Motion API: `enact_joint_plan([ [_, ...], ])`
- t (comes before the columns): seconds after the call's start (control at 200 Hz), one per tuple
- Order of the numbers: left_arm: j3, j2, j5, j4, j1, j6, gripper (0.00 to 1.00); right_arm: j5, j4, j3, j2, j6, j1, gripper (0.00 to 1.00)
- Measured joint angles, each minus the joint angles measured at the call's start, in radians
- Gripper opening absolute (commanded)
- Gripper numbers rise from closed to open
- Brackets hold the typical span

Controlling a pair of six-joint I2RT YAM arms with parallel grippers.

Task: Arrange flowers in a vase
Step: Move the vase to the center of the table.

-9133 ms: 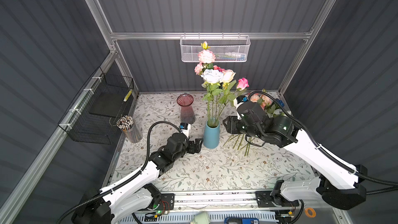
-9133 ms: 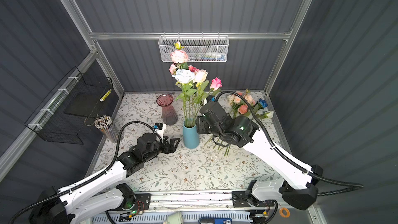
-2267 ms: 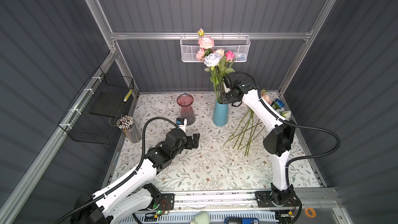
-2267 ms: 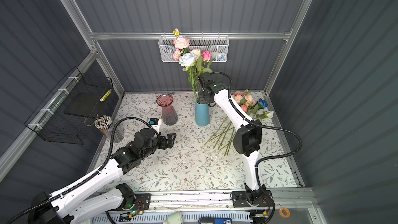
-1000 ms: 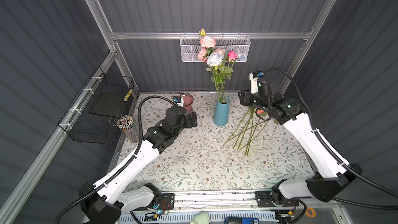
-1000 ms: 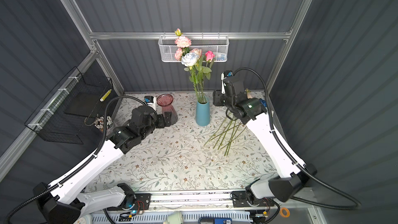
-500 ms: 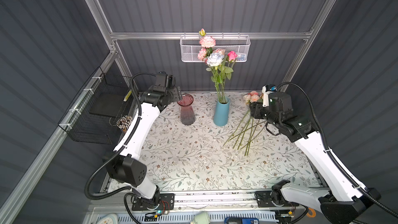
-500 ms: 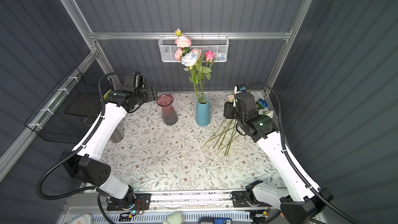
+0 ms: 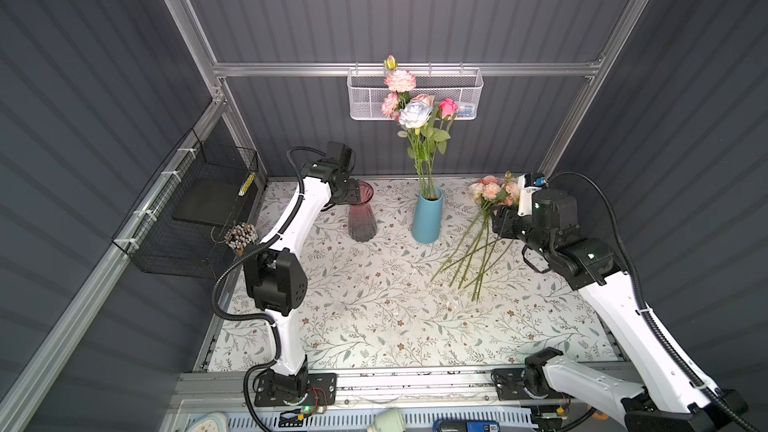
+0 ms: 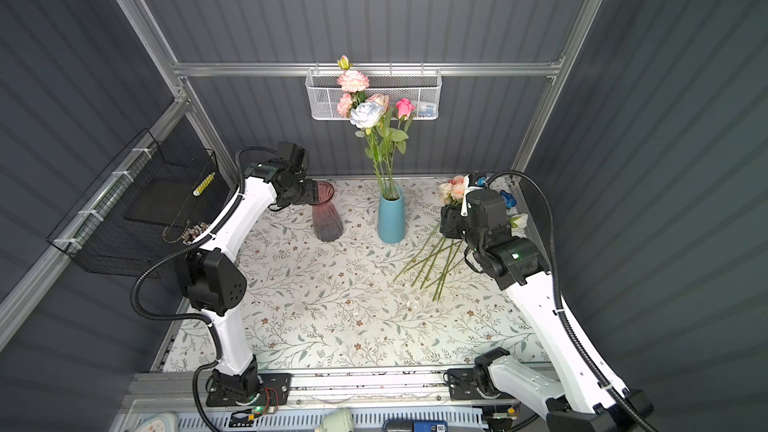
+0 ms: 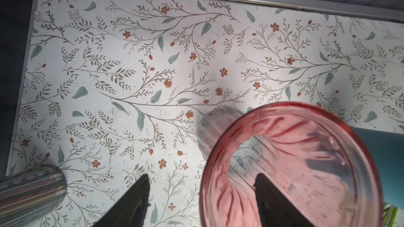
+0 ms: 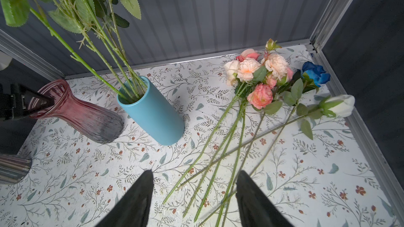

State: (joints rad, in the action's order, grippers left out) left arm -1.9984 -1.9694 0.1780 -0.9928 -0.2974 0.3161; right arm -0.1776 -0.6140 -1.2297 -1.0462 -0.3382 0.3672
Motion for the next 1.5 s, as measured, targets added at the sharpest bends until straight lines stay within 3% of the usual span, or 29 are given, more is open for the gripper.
enact_joint_plan([
  [0.42, -0.084, -0.11, -0.089, -0.017, 0.024, -0.039, 0.6, 0.018, 0.018, 0.018, 0.009, -0.002, -0.008, 0.62],
  [0.695, -0.085, -0.11, -0.139, -0.017, 0.023, -0.065, 0.44, 0.018, 0.019, 0.025, 0.009, -0.003, -0.012, 0.62],
  [0.76, -0.085, -0.11, -0.151, -0.017, 0.024, -0.068, 0.35, 0.017, 0.02, 0.025, 0.009, -0.003, -0.013, 0.62],
  [0.92, -0.09, -0.11, -0.18, -0.031, 0.024, -0.077, 0.33, 0.018, 0.02, 0.025, 0.009, -0.003, -0.014, 0.62],
  [1.276, -0.097, -0.083, -0.257, -0.08, 0.02, -0.093, 0.15, 0.024, 0.023, 0.025, 0.009, -0.019, -0.016, 0.61],
  [1.406, -0.071, -0.066, -0.261, -0.073, 0.023, -0.096, 0.0, 0.025, 0.023, 0.025, 0.009, -0.021, -0.016, 0.61],
  [1.501, -0.052, -0.051, -0.265, -0.072, 0.023, -0.097, 0.0, 0.024, 0.023, 0.025, 0.009, -0.021, -0.016, 0.6],
])
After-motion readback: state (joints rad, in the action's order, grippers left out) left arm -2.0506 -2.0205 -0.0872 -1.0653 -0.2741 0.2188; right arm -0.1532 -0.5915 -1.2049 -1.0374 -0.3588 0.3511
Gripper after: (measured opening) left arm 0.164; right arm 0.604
